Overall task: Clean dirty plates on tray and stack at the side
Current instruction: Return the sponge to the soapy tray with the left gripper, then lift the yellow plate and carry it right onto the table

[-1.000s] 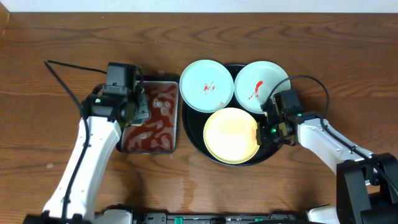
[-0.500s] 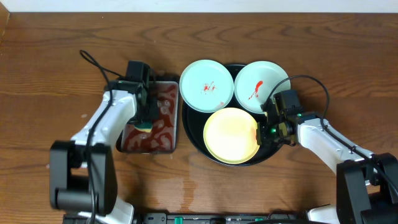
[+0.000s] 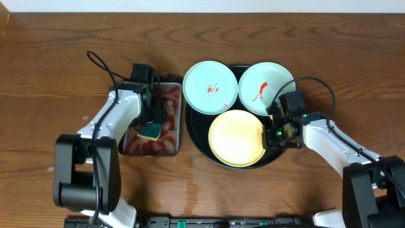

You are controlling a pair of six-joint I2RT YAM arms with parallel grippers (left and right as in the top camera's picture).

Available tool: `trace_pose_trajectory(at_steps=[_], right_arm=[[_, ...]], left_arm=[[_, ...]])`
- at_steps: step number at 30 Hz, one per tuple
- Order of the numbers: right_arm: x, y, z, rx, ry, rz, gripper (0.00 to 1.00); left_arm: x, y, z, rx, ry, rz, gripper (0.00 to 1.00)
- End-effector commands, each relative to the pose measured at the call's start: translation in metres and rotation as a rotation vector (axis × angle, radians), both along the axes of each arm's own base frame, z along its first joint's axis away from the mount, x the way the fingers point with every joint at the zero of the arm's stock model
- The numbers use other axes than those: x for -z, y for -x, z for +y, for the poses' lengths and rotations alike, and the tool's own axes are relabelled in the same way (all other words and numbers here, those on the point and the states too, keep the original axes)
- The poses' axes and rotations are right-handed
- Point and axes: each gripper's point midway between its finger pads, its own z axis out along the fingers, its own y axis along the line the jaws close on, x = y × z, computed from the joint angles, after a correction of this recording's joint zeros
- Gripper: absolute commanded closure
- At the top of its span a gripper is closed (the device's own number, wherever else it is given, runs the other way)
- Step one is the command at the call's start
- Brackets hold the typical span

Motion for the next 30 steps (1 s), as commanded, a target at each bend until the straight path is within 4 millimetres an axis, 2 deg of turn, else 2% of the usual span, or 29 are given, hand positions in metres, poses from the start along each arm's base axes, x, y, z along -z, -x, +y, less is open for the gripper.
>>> trace_pose_trajectory(at_steps=[1, 4, 7, 11, 18, 30], right_arm=[[-0.013, -0.004, -0.001, -0.046, 0.038, -0.046, 0.99], [-0.03, -0.011, -0.004, -0.04, 0.052, -0.1, 0.99], [-0.05, -0.019, -0.009, -0.028, 0.078, -0.18, 0.99], [-0.075, -0.03, -0.023, -0.011, 0.145, -0.293, 0.99], [-0.11, -0.039, -0.045, -0.006, 0.373, -0.478, 0.99], [-0.161, -0.043, -0.037, -0.1, 0.796, -0.749, 0.99]], left_arm=[[-0.031, -0.004, 0.001, -0.002, 0.008, -0.091, 0.19], [-0.049, -0.002, 0.001, -0.006, 0.014, -0.133, 0.18], [-0.059, 0.002, 0.002, -0.042, 0.024, -0.147, 0.18], [-0.058, 0.006, 0.002, -0.092, 0.033, -0.132, 0.18], [-0.057, 0.008, -0.002, -0.096, 0.059, -0.123, 0.18], [-0.056, 0.011, -0.002, -0.096, 0.056, -0.108, 0.18]])
